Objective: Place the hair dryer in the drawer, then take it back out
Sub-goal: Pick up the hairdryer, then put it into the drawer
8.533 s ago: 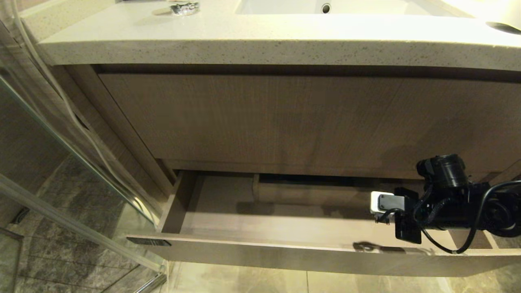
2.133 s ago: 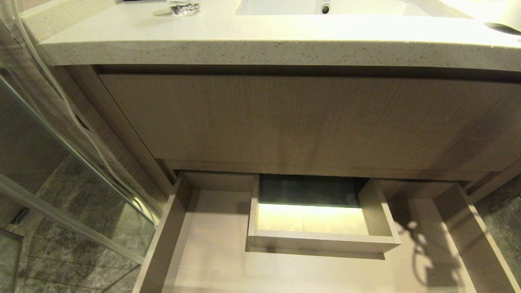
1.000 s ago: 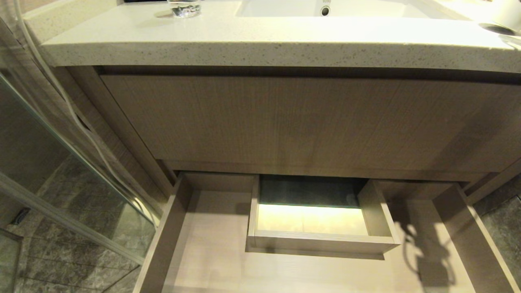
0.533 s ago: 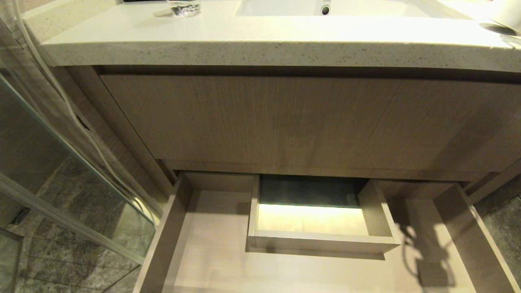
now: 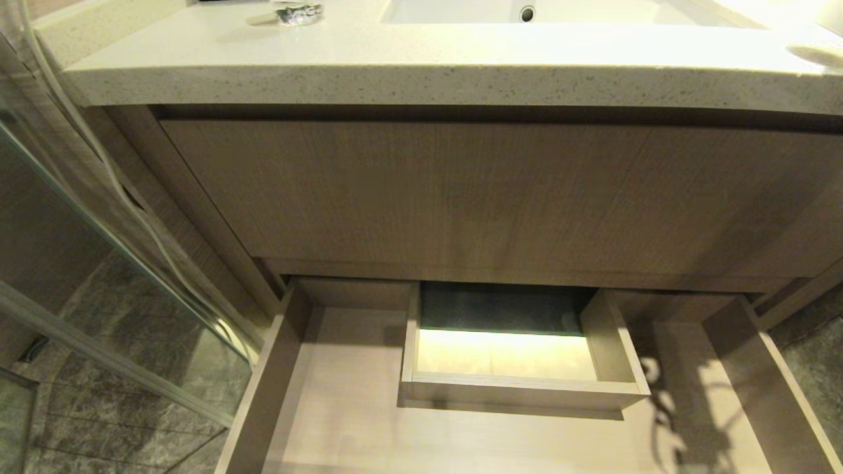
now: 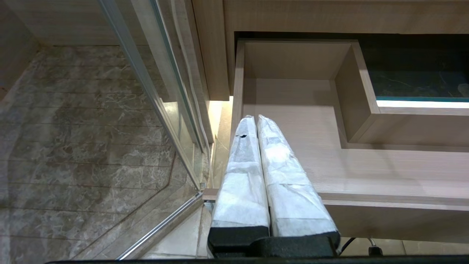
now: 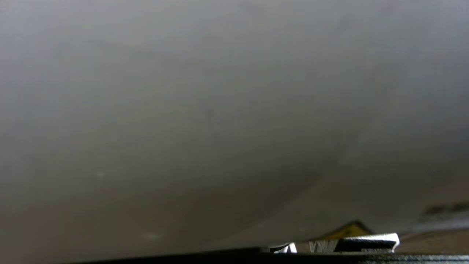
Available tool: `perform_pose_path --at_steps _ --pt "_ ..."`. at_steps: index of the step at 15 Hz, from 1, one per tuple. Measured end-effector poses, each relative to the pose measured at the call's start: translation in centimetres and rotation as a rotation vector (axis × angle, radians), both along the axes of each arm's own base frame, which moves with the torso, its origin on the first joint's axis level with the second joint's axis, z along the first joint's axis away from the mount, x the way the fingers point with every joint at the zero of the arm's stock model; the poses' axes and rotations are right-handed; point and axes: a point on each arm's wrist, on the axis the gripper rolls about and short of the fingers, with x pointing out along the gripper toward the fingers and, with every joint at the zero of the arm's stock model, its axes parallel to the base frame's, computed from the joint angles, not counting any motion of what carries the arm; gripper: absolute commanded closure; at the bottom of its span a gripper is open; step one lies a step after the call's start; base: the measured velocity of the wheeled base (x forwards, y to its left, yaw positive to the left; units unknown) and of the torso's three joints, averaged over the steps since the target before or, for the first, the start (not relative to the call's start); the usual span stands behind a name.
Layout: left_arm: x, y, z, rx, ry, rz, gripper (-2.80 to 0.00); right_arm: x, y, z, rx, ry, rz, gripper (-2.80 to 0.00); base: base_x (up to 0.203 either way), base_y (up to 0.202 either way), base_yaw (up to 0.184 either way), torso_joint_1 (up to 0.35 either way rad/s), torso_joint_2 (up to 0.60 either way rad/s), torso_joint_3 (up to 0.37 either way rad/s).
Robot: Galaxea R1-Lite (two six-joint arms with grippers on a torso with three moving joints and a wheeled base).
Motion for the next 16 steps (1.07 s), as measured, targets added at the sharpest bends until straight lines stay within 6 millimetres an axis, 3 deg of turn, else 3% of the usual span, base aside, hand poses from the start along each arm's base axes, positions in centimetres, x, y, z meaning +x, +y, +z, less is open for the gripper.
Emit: perform_pose_path --at_steps 5,9,13,16 --pt "0.0 0.0 0.0 -0.001 0.000 0.000 0.00 -5.5 2.0 0.6 -0.007 -0.035 -0.003 0.00 0.000 0.000 0.000 0.000 0.00 0.000" --pt "0.0 0.0 0.0 0.000 0.000 0.000 0.00 -10.5 3.8 -0.6 0.022 0.038 -0.003 0.00 0.000 0.000 0.000 0.000 0.00 0.000" --pt "0.0 0.0 0.0 0.000 0.000 0.000 0.00 -18.0 6.5 -4.1 0.108 0.194 0.007 0.00 0.000 0.000 0.000 0.000 0.00 0.000" --pt "0.0 0.0 0.0 0.000 0.000 0.000 0.00 -23.6 8.5 -8.5 0.197 0.349 -0.005 0.00 0.000 0.000 0.000 0.000 0.00 0.000"
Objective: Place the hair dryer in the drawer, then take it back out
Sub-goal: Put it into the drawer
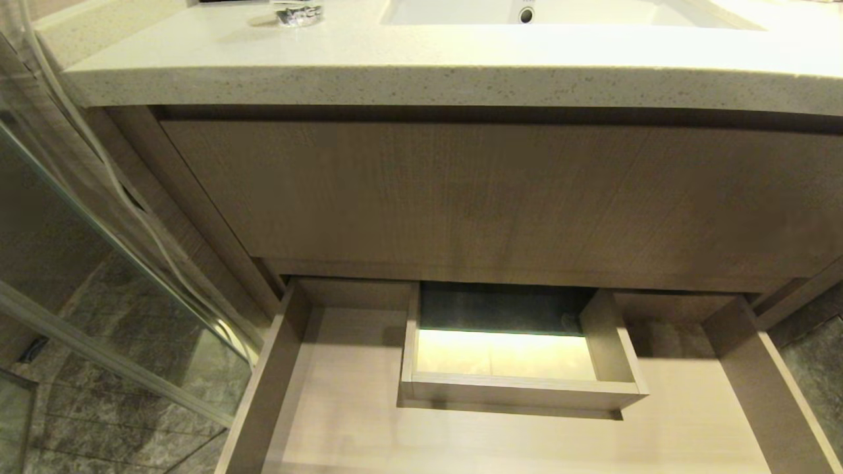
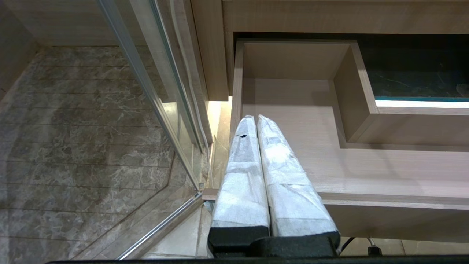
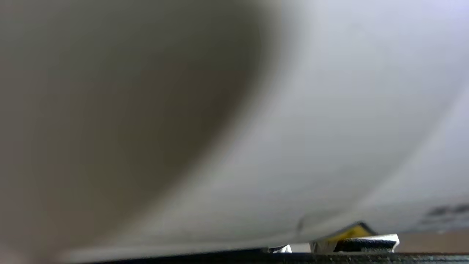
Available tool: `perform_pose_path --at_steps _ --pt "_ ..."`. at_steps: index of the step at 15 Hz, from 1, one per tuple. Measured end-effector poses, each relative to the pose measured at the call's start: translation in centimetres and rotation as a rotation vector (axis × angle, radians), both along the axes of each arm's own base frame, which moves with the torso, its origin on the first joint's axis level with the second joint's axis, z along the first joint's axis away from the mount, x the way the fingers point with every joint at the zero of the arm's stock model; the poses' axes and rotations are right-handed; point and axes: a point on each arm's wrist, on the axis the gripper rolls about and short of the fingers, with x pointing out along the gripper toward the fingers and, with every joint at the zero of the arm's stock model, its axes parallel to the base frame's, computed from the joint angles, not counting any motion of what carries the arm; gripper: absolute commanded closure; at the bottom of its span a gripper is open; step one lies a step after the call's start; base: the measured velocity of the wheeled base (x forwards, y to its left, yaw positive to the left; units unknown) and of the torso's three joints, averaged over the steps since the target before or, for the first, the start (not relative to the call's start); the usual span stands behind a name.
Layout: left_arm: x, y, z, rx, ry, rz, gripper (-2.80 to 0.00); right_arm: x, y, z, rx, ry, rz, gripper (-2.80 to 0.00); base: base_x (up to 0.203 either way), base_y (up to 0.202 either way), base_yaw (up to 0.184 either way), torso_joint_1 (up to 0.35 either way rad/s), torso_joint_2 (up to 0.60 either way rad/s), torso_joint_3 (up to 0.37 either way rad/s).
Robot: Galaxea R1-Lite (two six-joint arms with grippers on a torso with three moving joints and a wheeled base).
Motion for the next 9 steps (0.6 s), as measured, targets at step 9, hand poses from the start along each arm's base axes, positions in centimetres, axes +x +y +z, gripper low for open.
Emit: perform_pose_path --at_steps 9 --pt "0.0 0.0 0.0 0.000 0.000 0.000 0.00 -3.2 0.9 -13.1 0.424 0.756 -0.223 0.00 0.000 0.000 0.000 0.000 0.00 0.000"
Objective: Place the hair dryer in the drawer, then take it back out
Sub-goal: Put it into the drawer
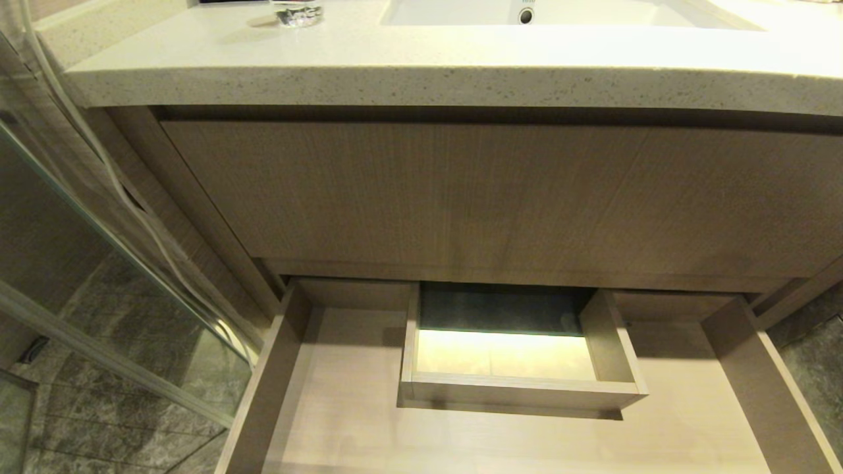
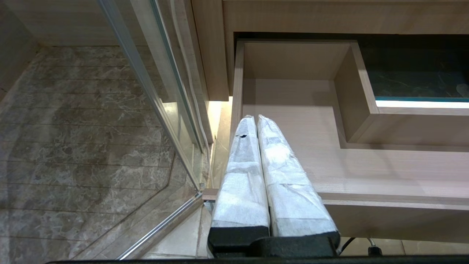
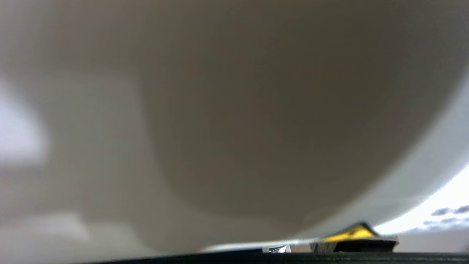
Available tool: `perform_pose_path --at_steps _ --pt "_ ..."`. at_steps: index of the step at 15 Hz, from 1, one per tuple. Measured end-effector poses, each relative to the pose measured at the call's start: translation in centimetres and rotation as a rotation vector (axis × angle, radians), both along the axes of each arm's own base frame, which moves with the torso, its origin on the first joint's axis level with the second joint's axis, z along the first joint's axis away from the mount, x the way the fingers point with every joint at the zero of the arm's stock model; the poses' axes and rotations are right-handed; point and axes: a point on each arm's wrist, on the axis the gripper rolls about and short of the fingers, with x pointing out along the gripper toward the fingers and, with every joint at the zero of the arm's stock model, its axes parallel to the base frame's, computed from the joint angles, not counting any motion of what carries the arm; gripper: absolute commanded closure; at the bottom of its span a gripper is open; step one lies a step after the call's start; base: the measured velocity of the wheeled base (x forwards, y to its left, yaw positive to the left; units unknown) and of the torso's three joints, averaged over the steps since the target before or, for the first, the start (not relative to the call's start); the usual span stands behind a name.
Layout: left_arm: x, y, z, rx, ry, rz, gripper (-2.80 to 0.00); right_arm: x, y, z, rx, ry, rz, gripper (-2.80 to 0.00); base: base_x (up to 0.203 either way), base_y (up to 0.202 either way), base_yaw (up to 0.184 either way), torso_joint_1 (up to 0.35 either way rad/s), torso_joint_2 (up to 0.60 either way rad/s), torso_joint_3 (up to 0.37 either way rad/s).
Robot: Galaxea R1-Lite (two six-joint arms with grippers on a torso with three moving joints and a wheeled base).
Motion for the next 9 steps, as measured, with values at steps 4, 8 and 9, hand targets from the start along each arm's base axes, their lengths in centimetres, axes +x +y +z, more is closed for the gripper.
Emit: perform_pose_path --at_steps 4,8,9 --pt "0.0 0.0 0.0 0.000 0.000 0.000 0.00 4.7 -2.0 -0.7 0.088 0.102 -0.050 0.00 0.000 0.000 0.000 0.000 0.00 0.000" --pt "0.0 0.0 0.0 0.000 0.000 0.000 0.00 11.3 -4.7 -1.1 0.076 0.064 -0.050 0.00 0.000 0.000 0.000 0.000 0.00 0.000" --pt "0.0 0.0 0.0 0.000 0.000 0.000 0.00 12.8 -5.4 -1.4 0.074 0.062 -0.049 0.00 0.000 0.000 0.000 0.000 0.00 0.000"
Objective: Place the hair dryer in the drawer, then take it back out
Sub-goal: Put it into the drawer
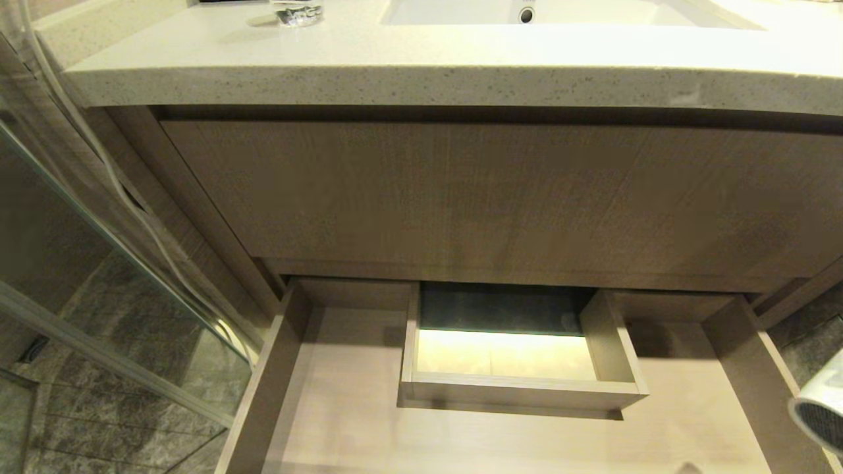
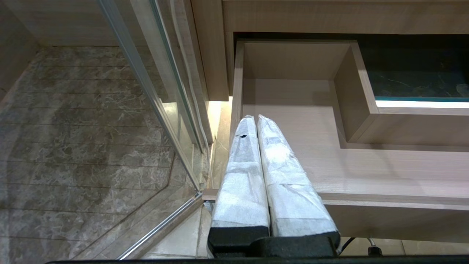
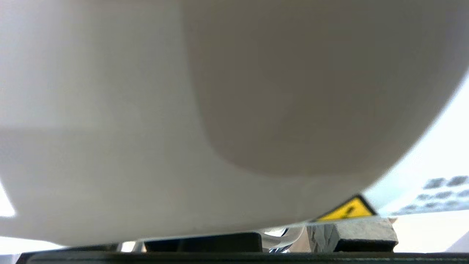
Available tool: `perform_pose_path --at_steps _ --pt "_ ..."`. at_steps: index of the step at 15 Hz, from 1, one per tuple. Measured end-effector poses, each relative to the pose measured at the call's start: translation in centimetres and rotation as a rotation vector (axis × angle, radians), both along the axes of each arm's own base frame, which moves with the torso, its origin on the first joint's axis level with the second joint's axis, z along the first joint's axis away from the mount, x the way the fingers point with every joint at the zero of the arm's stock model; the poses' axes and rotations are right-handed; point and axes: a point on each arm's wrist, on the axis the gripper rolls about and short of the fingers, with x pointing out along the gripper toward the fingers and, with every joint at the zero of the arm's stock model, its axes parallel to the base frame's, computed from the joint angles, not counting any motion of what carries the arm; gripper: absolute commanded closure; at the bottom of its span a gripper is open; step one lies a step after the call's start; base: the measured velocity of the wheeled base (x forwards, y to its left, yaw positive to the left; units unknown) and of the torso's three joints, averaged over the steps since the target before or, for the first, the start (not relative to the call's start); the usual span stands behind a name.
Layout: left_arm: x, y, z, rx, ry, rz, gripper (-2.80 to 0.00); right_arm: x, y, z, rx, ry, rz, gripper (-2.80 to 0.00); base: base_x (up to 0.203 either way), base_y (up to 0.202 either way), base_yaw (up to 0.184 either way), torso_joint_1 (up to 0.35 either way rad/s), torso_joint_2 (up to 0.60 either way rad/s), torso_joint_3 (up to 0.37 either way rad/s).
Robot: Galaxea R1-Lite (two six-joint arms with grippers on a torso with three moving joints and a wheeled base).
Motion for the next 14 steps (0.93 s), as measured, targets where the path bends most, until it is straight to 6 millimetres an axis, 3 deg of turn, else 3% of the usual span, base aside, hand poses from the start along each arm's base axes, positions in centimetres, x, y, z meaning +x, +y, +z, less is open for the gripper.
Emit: perform_pose_path --at_steps 10,14 --pt "0.0 0.0 0.0 0.000 0.000 0.000 0.00 12.7 -5.3 -3.7 0.039 0.099 -0.004 0.00 0.000 0.000 0.000 0.000 0.00 0.000" --pt "0.0 0.0 0.0 0.000 0.000 0.000 0.00 15.4 -6.2 -6.0 0.054 0.142 0.017 0.00 0.000 0.000 0.000 0.000 0.00 0.000"
